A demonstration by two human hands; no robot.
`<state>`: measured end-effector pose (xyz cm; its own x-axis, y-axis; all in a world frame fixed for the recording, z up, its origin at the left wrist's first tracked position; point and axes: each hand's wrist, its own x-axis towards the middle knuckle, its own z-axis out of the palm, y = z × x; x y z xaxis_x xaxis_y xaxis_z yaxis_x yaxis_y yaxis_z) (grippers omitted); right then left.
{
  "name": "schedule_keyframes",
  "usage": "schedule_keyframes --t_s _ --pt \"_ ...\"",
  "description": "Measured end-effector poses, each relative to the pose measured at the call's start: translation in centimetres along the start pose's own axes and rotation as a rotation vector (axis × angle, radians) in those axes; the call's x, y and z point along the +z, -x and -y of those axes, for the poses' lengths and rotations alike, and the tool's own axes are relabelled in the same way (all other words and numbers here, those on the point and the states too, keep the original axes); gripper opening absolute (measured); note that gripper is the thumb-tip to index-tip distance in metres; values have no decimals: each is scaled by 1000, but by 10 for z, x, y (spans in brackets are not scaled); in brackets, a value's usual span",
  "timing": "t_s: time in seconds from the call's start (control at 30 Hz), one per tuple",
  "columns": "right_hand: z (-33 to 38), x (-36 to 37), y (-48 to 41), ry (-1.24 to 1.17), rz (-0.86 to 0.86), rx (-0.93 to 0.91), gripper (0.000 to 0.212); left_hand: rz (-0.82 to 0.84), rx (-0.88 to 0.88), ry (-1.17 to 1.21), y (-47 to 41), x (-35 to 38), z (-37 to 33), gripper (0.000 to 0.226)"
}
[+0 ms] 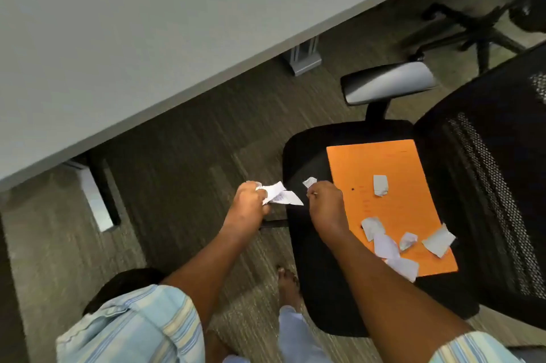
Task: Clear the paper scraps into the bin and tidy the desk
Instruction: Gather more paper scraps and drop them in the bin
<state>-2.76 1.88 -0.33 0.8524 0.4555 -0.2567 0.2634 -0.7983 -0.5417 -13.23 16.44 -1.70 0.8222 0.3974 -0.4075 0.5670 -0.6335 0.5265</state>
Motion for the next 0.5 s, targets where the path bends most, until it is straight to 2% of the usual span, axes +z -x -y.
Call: schedule_keyframes --t_s 0.13,0.23,0.4,0.5 --pt "40 26 8 58 105 -74 21 -48 -92 12 29 -19 36 21" --pt "66 47 15 73 153 -153 19 -116 -81 10 50 -25 64 18" --pt "106 87 36 100 239 -285 3 -226 -145 82 89 -36 112 23" --pt "130 119 55 57 234 -340 12 -252 -239 148 117 -37 150 27"
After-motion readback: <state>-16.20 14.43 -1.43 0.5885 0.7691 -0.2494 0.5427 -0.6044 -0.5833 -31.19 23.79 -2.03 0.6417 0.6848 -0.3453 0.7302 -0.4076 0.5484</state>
